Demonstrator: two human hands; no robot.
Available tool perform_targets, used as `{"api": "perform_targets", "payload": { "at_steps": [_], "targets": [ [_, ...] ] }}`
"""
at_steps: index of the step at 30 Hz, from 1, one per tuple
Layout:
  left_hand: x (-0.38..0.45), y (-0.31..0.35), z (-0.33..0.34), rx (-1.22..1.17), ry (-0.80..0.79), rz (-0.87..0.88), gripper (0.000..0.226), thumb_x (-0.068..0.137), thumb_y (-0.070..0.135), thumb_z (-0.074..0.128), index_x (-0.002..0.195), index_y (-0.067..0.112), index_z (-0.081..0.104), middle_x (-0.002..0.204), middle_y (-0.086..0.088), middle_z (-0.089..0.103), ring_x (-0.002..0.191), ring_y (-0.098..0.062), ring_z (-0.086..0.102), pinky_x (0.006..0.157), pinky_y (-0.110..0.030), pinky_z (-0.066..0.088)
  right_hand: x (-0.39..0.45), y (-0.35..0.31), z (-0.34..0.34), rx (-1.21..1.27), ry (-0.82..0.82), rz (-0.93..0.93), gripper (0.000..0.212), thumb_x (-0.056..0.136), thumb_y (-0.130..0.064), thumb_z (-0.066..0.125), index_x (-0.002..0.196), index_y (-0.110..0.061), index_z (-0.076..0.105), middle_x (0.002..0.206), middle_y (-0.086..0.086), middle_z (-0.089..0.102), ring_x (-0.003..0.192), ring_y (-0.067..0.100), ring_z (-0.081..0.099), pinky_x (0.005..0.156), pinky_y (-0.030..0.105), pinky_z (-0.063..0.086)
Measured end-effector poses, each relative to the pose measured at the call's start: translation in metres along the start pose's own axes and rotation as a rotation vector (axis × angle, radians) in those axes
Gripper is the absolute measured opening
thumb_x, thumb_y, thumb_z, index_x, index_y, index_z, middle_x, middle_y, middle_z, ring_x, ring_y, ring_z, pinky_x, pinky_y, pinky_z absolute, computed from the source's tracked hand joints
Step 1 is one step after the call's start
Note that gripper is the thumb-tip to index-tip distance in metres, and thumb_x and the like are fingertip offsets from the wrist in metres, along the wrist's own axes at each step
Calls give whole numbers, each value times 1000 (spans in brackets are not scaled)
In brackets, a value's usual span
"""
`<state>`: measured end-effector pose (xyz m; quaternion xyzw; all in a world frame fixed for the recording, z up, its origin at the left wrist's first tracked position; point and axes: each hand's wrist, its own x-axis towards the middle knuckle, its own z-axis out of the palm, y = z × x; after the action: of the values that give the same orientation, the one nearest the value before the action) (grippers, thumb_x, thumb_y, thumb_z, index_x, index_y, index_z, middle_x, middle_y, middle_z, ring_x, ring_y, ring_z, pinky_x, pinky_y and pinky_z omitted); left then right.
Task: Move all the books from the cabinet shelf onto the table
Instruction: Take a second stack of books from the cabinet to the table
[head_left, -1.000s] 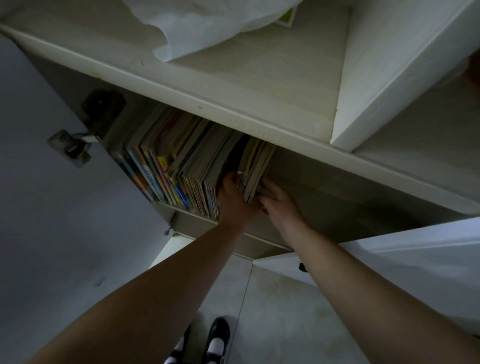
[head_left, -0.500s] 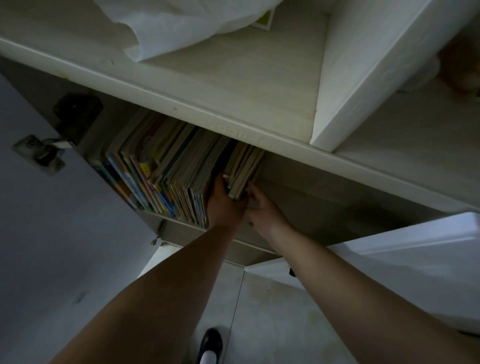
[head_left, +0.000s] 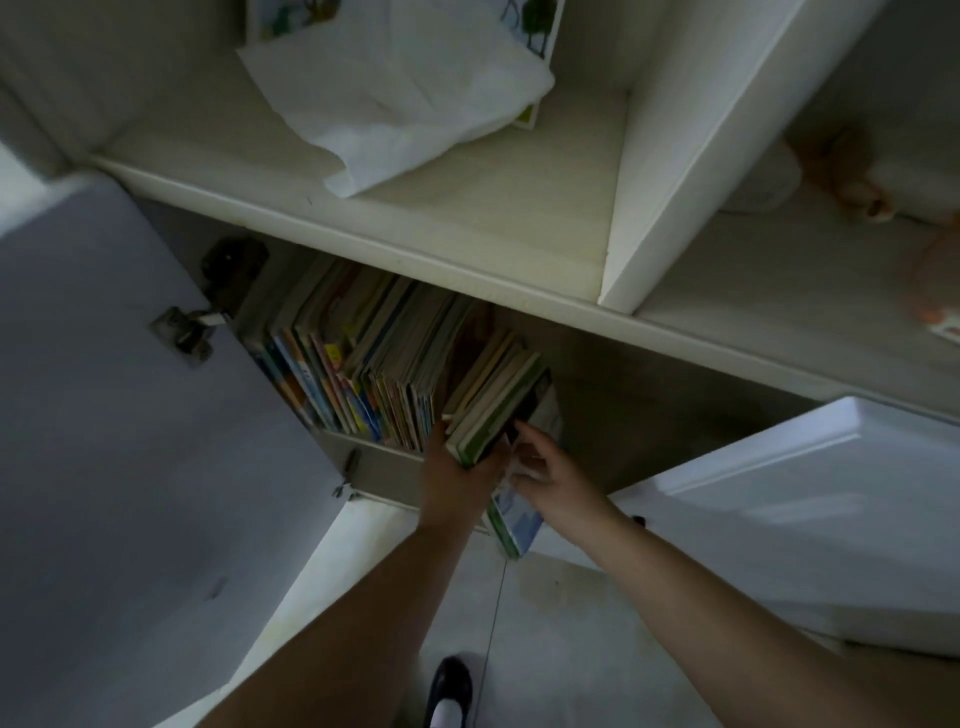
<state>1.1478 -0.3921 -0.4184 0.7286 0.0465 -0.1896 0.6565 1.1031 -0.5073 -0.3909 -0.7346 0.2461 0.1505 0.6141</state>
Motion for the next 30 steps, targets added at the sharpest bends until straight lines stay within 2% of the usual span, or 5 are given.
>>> {"api": "perform_targets", "payload": {
  "at_steps": [8,12,15,19,30],
  "targets": [
    [-58,32,-58,-48,-110,-94,38,76,8,76,99,35,61,89,22,64,76,11,62,57,-4,48,-46,-3,1,-137,180,-24,72,83,-18,69,144,-21,29,147,-1,32,138,20,32,106,30,32],
    [-74,51,-95,-77,-204,-158,36,76,13,77,108,24,65,98,8,73,89,-7,69,77,-25,56,-69,-20,7,-70,143,62,99,75,-32,77,150,-19,13,155,-5,16,143,20,21,114,34,26],
    [-81,64,-122,-122,-311,-238,41,79,11,72,119,17,62,110,-9,72,99,-26,69,90,-45,53,-92,-26,14,24,36,167,115,60,-45,83,149,-22,13,146,1,41,130,22,45,109,43,39],
    [-88,77,-148,-180,-413,-399,31,82,12,65,113,12,63,94,-15,74,82,-31,71,67,-37,57,-126,-19,42,295,17,143,63,78,-18,71,128,-30,34,118,-5,59,105,14,60,89,34,53],
    [-111,65,-154,-31,-745,-589,23,89,31,58,96,13,70,84,-14,75,74,-28,72,77,-41,53,-212,21,126,546,399,174,71,72,-19,78,130,-21,38,128,5,58,114,23,59,98,43,49]
  ]
}}
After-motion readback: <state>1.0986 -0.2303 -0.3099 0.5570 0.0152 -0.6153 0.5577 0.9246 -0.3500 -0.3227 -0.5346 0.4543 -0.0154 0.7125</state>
